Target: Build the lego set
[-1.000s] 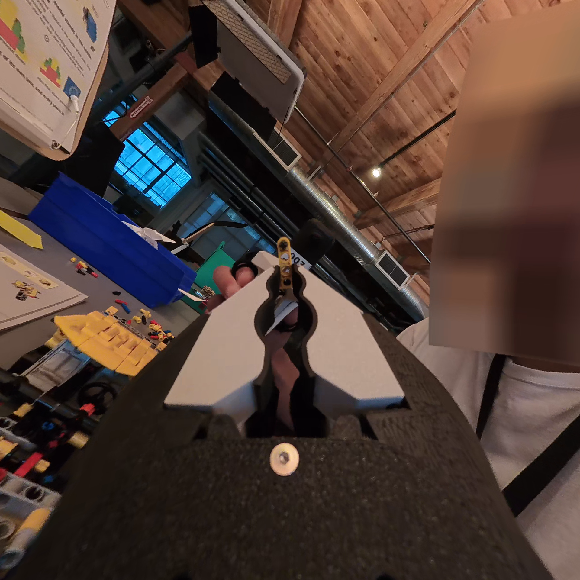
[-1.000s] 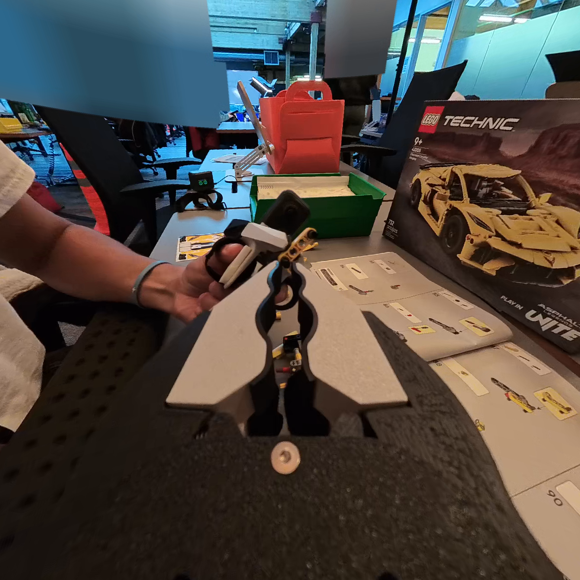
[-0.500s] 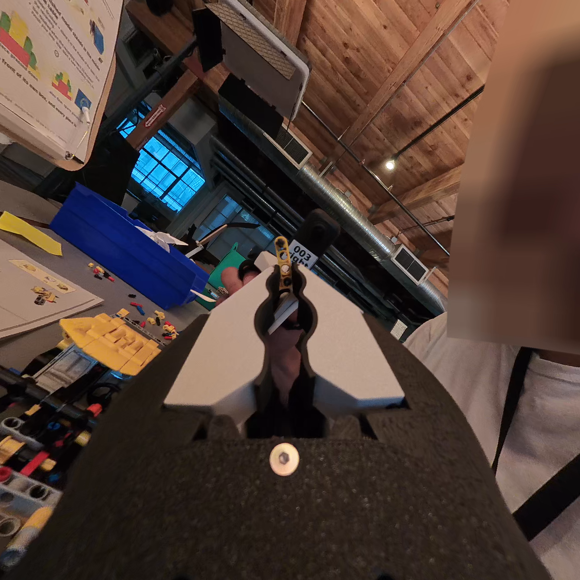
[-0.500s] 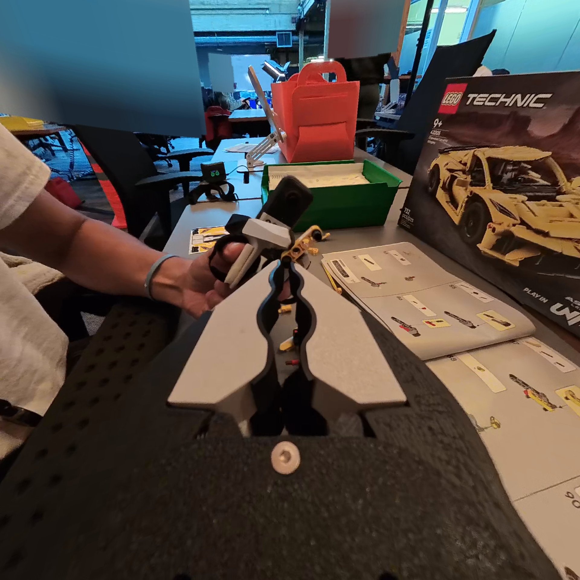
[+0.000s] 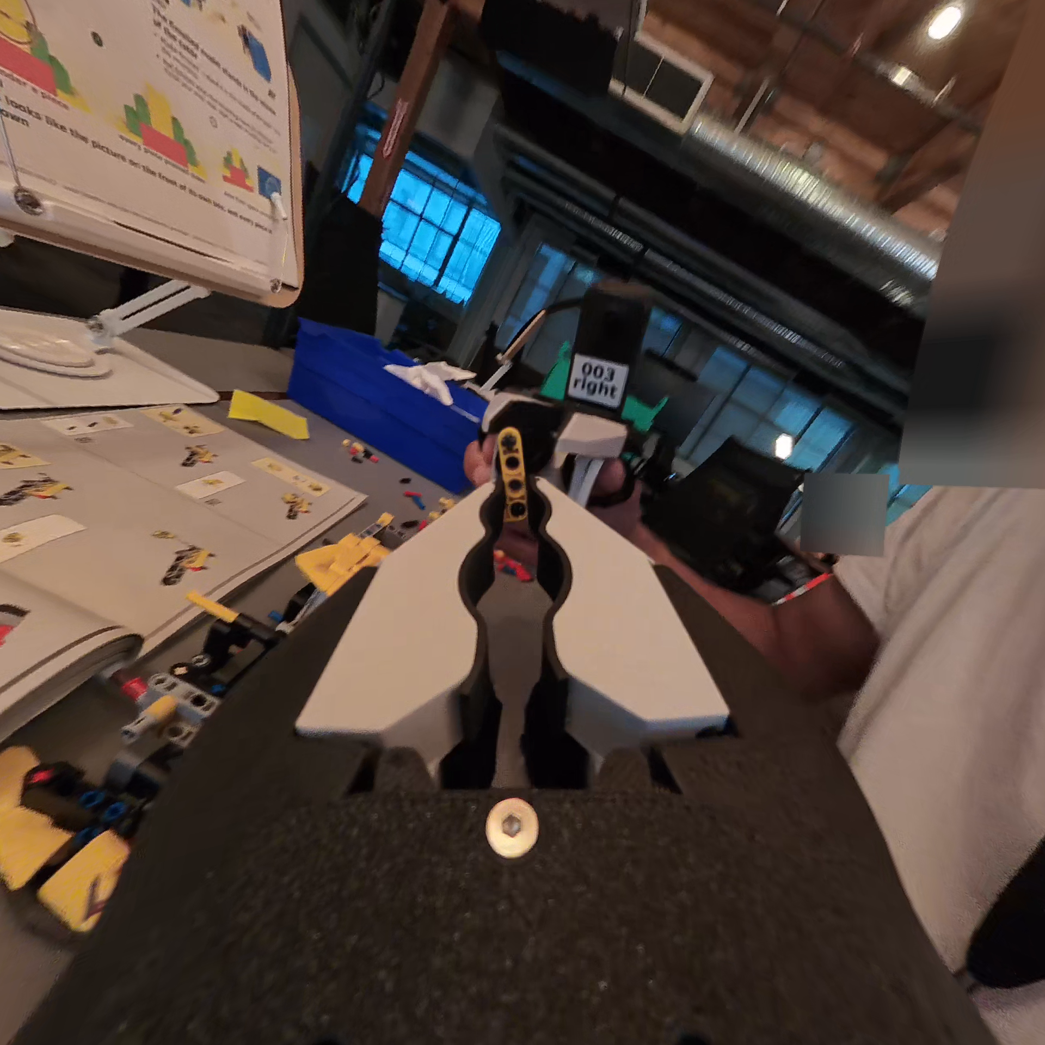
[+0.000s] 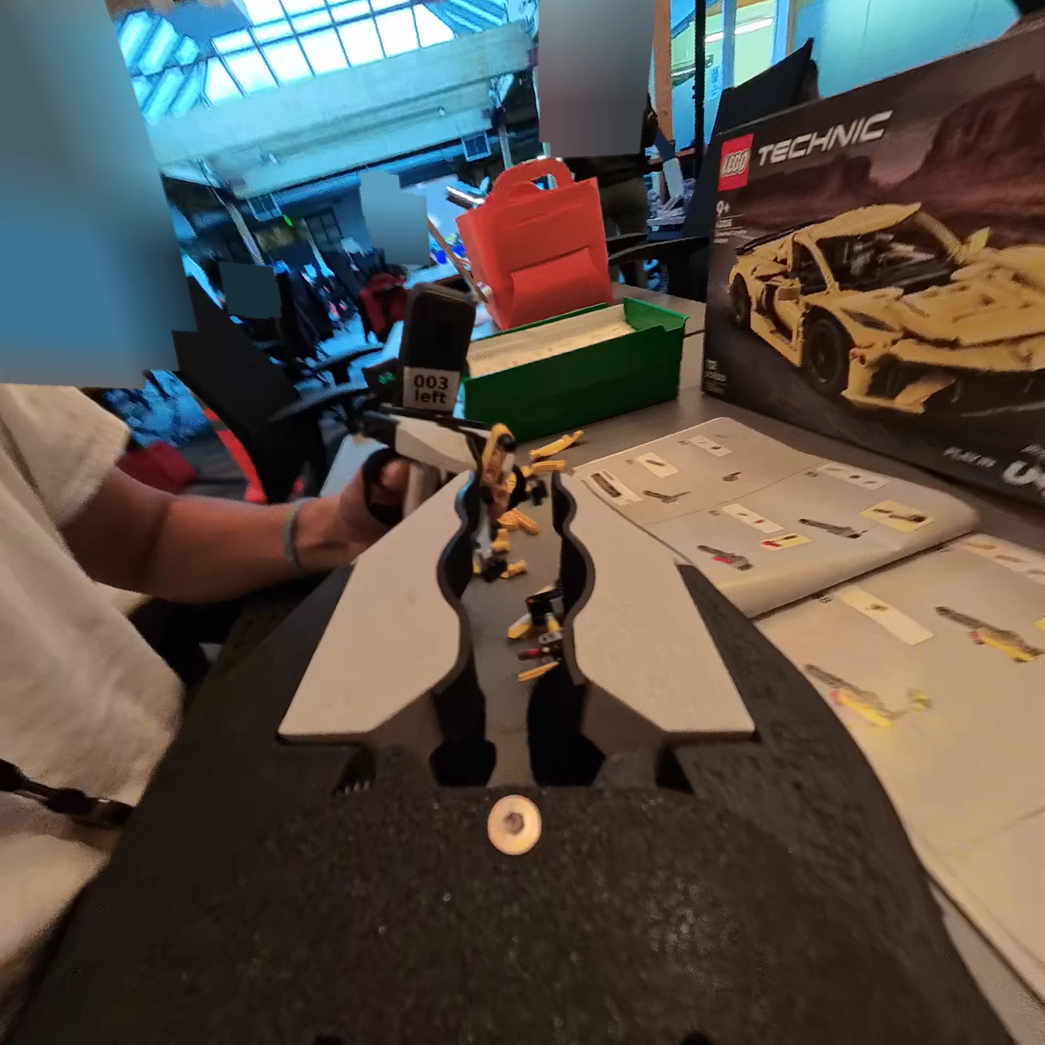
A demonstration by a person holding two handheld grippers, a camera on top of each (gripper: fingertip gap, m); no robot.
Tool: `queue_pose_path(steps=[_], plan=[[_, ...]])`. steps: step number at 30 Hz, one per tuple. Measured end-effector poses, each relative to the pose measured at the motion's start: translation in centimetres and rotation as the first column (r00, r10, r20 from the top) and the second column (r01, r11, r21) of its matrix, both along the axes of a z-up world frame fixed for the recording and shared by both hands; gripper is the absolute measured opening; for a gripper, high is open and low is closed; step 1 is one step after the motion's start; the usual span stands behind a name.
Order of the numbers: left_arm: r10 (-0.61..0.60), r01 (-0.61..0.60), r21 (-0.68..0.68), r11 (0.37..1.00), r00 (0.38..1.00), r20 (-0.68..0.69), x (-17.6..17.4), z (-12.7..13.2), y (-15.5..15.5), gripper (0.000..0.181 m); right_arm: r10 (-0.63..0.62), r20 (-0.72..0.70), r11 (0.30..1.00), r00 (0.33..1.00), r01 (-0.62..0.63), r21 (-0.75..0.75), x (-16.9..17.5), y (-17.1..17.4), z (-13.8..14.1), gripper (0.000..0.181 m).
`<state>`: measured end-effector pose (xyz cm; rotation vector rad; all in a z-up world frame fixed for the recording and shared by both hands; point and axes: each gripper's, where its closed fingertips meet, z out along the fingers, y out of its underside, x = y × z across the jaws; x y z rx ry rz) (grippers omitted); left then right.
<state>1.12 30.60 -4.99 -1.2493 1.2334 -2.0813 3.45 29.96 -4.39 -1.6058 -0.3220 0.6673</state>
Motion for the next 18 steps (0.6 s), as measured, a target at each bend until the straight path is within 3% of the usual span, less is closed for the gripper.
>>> queue_pose_path(steps=[4, 8, 12, 18], plan=[[-0.032, 0.037, 0.124, 0.992, 0.999, -0.035, 0.2, -1.0, -1.4, 0.007, 0.061, -0.088, 0.995, 0.994, -0.068, -0.075, -0.5, 0.3, -0.9, 0.028], [-0.058, 0.067, 0.15, 0.986, 0.996, -0.065, 0.3, -1.7, -1.9, 0.007, 0.107, -0.065, 0.988, 0.992, -0.113, -0.101, -1.2, 0.0, -1.8, 0.012], [-0.079, 0.088, 0.133, 0.987, 0.995, -0.067, 0.1, -1.6, -1.8, 0.007, 0.142, -0.069, 0.983, 0.987, -0.149, -0.105, -1.5, -0.4, -1.8, 0.004], [-0.093, 0.094, 0.025, 0.995, 0.995, -0.036, -0.1, -0.7, -1.1, 0.007, 0.181, -0.225, 0.972, 0.957, -0.209, -0.107, -1.5, -0.2, -1.4, 0.003]])
